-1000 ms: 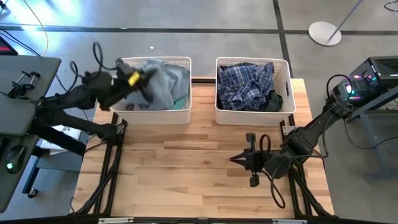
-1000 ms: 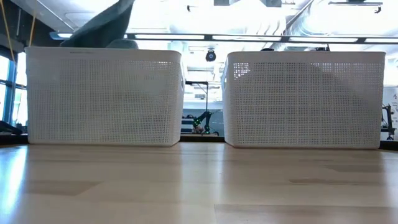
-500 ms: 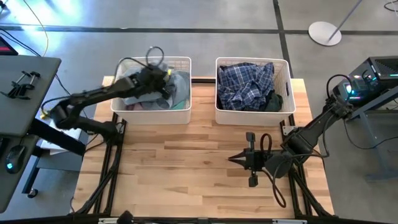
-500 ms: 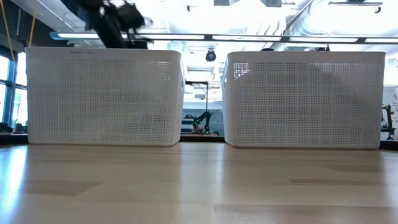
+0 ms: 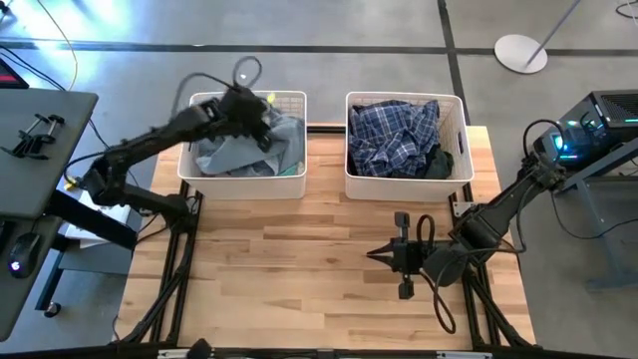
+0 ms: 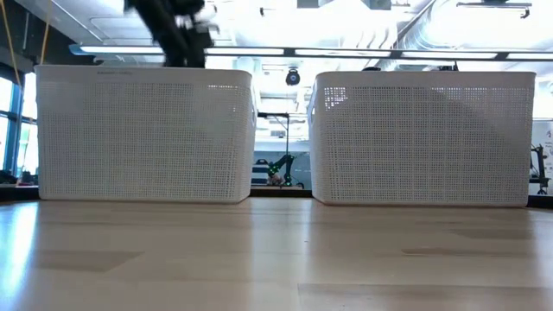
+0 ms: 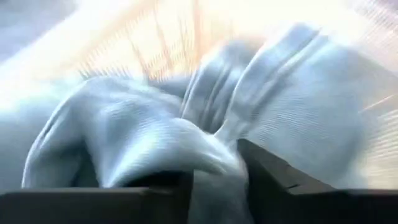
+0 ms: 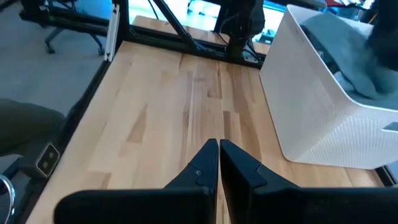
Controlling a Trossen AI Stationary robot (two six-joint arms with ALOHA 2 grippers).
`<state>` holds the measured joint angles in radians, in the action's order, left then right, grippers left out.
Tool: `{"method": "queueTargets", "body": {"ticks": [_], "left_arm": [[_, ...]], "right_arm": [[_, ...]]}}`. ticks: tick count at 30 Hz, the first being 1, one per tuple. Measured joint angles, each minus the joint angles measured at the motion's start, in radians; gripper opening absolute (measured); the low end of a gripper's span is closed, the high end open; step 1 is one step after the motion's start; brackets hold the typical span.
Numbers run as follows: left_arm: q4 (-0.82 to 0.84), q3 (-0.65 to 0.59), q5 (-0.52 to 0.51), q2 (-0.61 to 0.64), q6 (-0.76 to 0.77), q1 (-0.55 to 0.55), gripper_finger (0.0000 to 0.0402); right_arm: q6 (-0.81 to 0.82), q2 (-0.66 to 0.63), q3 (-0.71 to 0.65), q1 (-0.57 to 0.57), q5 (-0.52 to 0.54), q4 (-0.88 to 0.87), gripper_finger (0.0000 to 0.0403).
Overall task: Sort clothes
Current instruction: Put the light blue denim pants into the left white bin
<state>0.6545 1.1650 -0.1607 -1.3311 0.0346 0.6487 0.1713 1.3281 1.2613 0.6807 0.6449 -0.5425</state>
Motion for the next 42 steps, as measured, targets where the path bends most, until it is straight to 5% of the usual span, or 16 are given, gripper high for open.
{"method": "queueTargets", "body": {"ticks": [6,12,19,27,37,42], "left_arm": [[0.221,0.252,0.097,0.052,0.106,-0.015,0.0172],[0.369,0.264,0.065,0.107,0.152,-0.051,0.0175],[0.334,0.021,0.042,0.089,0.165,-0.021,0.0134],[0.11,-0.225,0.104,0.024,0.141,0.093,0.0089],[0.114,-0.107,0.156,0.09,0.143,0.089,0.0074],[0.113,0.007,0.178,0.154,0.155,0.012,0.0074]], "right_arm": [[0.001,-0.02,-0.002,-0.007,0.07,-0.05,0.0008],[0.057,-0.164,0.0,-0.223,0.13,-0.174,0.0001],[0.014,-0.228,0.0,-0.784,-0.224,-0.29,0.0],[-0.124,-0.068,0.0,-1.249,-0.613,-0.26,0.0],[-0.205,0.262,0.007,-1.403,-0.679,-0.326,0.0],[-0.227,0.302,0.008,-1.416,-0.635,-0.361,0.0]]}}
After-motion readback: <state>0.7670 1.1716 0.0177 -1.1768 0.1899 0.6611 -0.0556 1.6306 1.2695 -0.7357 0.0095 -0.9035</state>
